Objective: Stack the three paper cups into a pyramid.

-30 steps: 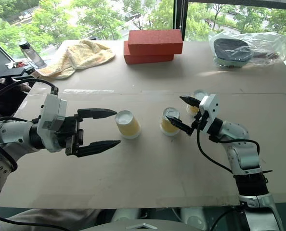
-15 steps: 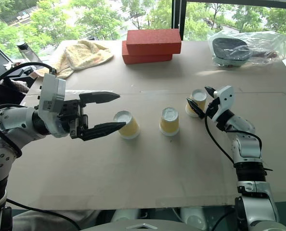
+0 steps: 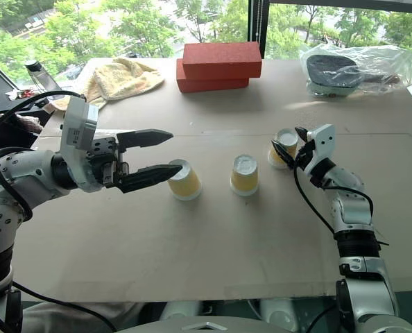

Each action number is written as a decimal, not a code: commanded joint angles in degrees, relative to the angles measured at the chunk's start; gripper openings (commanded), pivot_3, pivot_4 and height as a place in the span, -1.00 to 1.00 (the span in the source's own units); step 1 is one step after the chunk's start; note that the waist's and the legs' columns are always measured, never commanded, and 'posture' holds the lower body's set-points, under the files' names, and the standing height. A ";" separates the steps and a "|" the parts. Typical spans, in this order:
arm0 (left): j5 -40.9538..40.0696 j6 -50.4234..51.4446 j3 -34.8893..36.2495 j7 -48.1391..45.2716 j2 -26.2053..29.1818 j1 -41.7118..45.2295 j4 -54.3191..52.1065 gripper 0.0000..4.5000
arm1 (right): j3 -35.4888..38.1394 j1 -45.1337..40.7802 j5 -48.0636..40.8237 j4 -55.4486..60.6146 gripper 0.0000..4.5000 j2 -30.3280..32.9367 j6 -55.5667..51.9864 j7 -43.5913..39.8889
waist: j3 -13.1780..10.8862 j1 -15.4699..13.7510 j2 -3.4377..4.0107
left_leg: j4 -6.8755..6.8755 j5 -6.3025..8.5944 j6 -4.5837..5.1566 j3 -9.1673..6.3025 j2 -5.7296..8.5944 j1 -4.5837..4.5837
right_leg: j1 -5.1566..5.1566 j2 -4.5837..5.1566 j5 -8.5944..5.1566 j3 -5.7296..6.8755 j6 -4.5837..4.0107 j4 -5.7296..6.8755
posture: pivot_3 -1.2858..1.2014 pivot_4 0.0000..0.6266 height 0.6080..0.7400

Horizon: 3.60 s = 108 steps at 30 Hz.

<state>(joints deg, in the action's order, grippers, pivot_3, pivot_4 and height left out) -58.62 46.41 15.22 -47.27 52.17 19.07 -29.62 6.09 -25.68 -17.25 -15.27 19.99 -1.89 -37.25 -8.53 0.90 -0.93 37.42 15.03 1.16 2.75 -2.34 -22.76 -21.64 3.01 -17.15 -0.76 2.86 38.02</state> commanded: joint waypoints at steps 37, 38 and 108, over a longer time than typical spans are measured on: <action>12.26 -9.40 -1.68 -9.74 2.48 -5.63 -2.33 1.00 | -3.91 14.48 -7.54 23.65 0.81 7.34 -9.71 -11.77 | 0.02 -0.15 -0.02 | 0.00 0.01 0.02 -0.01 -0.02 0.07 | 0.02 -0.10 0.00 0.00 0.00 0.03 | 0.03 -0.52 0.85; 12.34 -9.40 -1.68 -9.72 2.42 -5.71 -2.38 1.00 | -3.92 14.44 -7.44 23.46 0.97 7.48 -9.58 -11.93 | 0.02 -0.17 -0.02 | 0.00 0.01 0.02 -0.01 -0.02 0.07 | 0.02 -0.10 0.00 0.00 0.00 0.03 | 0.03 -0.52 0.85; 42.08 -30.69 -15.63 19.33 -32.19 -12.56 8.65 0.05 | 8.81 23.10 -27.00 32.82 1.00 15.10 -10.33 -29.02 | 0.12 -1.63 -0.05 | 0.09 0.16 0.28 -0.13 0.03 0.04 | 0.13 0.04 0.02 0.02 0.01 0.03 | 0.03 -0.52 0.85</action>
<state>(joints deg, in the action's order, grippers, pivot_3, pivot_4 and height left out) -15.39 16.19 -1.47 -27.47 19.88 5.18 -18.99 13.92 -2.56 -43.43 15.16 35.16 -12.99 -66.39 -8.41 -0.73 -0.98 37.52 15.19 1.44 2.63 -2.30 -22.72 -21.51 3.06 -17.13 -0.75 2.87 38.05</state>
